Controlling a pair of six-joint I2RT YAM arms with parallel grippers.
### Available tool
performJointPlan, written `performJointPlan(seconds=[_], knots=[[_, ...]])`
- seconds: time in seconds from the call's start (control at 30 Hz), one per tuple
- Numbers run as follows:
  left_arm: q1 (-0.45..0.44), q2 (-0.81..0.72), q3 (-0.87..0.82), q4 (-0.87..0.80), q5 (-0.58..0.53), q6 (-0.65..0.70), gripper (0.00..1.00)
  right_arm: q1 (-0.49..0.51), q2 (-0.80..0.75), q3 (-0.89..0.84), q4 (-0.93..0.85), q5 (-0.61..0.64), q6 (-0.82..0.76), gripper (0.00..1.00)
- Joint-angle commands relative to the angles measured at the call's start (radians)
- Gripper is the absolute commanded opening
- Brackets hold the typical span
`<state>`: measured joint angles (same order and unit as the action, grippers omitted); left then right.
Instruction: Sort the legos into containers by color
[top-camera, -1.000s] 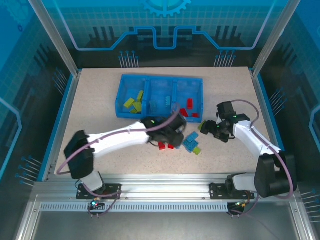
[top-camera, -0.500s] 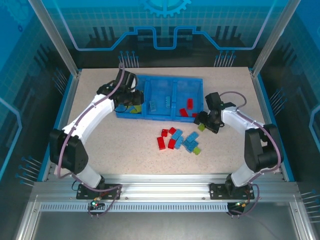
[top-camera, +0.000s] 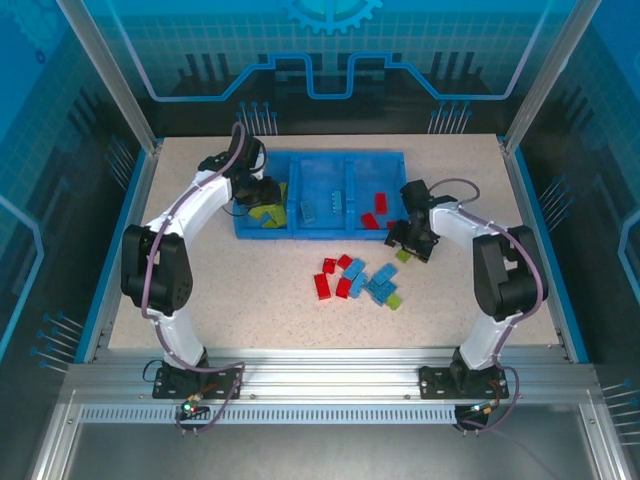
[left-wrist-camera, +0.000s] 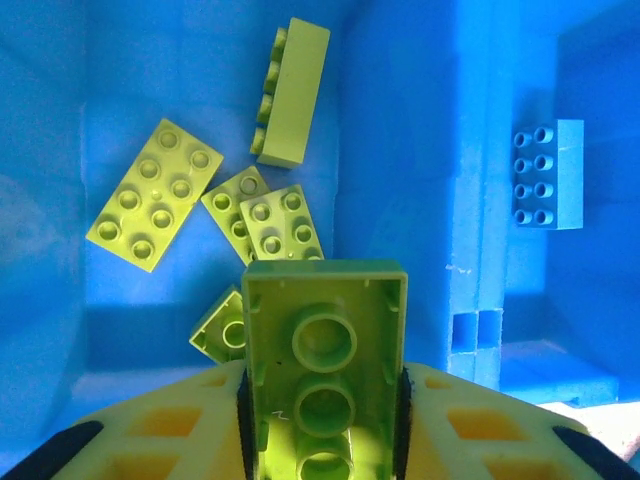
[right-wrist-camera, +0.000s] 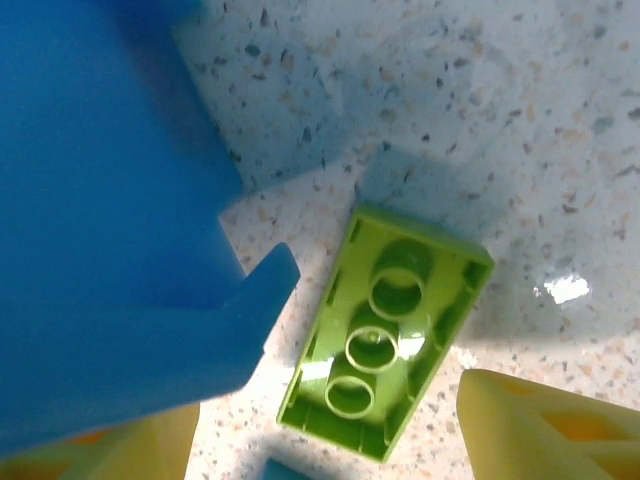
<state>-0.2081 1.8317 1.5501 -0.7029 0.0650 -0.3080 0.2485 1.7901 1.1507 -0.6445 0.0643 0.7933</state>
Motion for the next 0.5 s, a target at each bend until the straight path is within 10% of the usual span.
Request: performJointPlan(seconds=[0.0, 0.2, 0.47], knots=[[0.007, 0.011, 0.036, -0.02, 0.035, -0.008, 0.39, 0.007, 0.036, 0.035, -0.043, 0.04, 0.004, 0.68], [0.007, 0.034, 0.047, -0.015, 0.034, -0.007, 0.45, -0.001, 0.059, 0.021, -0.047, 0.055, 0.01, 0.66], [0.007, 0.06, 0.053, -0.023, 0.037, -0.024, 0.82, -0.003, 0.093, 0.04, -0.072, 0.071, -0.003, 0.54]])
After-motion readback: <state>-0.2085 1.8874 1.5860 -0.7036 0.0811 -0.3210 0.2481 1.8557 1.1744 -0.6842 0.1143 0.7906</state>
